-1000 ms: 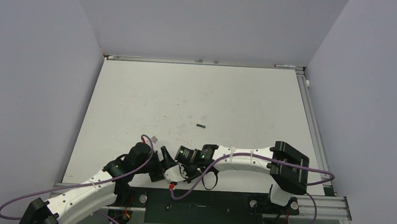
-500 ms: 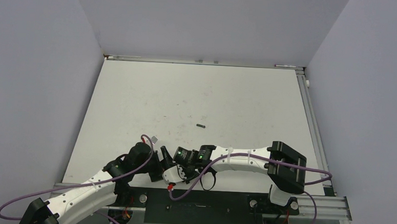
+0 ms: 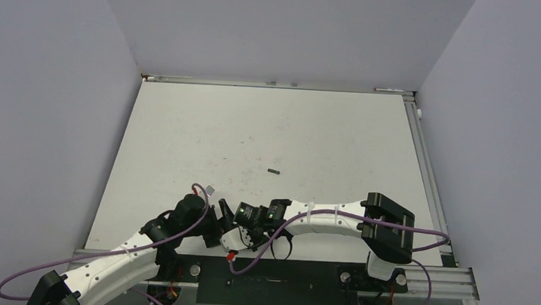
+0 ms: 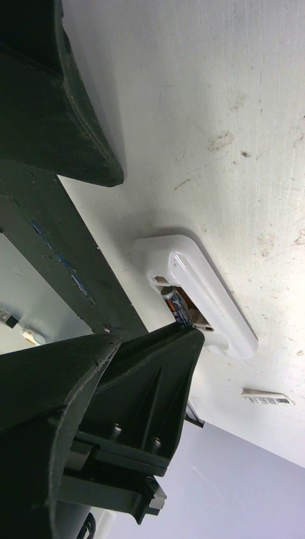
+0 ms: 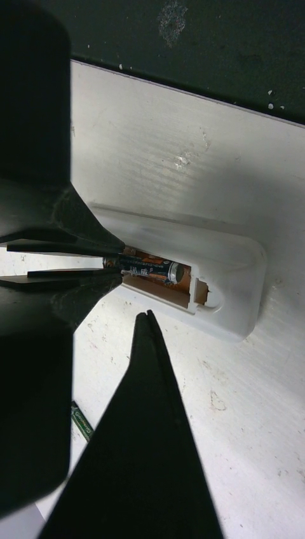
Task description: Load the batteries into the remote control
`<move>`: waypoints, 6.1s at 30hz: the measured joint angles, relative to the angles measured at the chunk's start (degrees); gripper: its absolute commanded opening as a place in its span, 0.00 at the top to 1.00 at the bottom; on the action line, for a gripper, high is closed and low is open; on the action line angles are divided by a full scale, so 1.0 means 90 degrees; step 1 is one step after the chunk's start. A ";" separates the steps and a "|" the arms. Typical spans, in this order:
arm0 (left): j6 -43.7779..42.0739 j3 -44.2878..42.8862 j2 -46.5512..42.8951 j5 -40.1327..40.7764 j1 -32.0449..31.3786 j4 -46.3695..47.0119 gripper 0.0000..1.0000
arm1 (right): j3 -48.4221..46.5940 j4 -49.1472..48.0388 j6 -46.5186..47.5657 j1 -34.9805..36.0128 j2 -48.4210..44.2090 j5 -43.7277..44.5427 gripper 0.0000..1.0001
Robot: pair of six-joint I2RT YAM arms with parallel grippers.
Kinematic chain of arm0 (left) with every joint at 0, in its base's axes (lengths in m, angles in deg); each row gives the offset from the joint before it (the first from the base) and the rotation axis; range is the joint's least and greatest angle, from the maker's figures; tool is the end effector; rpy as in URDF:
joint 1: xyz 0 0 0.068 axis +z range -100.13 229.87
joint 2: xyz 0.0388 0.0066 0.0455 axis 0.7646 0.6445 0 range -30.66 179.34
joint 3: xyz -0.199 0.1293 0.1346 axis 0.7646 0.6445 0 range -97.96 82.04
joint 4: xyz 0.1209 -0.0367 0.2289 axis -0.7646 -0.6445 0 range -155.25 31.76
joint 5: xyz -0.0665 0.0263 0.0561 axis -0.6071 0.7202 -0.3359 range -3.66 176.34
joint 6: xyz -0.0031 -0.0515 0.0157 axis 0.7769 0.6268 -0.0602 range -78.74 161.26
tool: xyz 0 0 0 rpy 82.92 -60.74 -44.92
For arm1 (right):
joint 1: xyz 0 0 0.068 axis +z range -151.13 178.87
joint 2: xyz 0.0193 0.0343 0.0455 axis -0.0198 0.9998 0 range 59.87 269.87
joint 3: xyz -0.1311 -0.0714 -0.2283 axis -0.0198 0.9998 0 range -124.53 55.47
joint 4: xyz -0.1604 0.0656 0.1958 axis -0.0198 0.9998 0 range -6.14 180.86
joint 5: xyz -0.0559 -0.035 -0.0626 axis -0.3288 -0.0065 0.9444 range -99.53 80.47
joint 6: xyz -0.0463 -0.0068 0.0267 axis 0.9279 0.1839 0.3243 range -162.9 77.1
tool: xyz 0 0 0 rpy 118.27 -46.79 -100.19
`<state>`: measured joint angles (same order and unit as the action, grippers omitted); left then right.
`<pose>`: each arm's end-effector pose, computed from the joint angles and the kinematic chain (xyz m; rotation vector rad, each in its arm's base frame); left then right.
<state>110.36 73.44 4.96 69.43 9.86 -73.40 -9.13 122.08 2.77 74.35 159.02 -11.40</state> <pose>0.0936 -0.0922 0.1369 -0.4940 2.5969 -1.1801 0.0816 0.3200 0.1799 -2.4905 1.3965 0.1563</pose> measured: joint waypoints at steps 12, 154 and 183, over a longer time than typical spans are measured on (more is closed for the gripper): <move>0.0078 0.0024 -0.0010 -0.0017 0.0000 0.0007 0.17 | -0.0029 0.0068 -0.0005 0.0124 0.0015 0.0070 0.91; -0.1962 -0.2421 0.3259 -0.0182 0.1355 -0.0260 0.20 | 0.1562 -0.1562 -0.5571 -0.1965 -0.2084 -0.0270 0.06; -0.1889 -0.2006 0.1239 -0.0253 0.1802 -0.1547 0.20 | 0.0597 -0.1549 -0.4578 -0.1834 -0.0393 -0.1112 0.10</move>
<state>93.36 55.39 16.11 67.16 26.08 -87.33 -3.76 108.14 -38.43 57.85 155.48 -21.41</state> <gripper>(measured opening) 0.804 0.902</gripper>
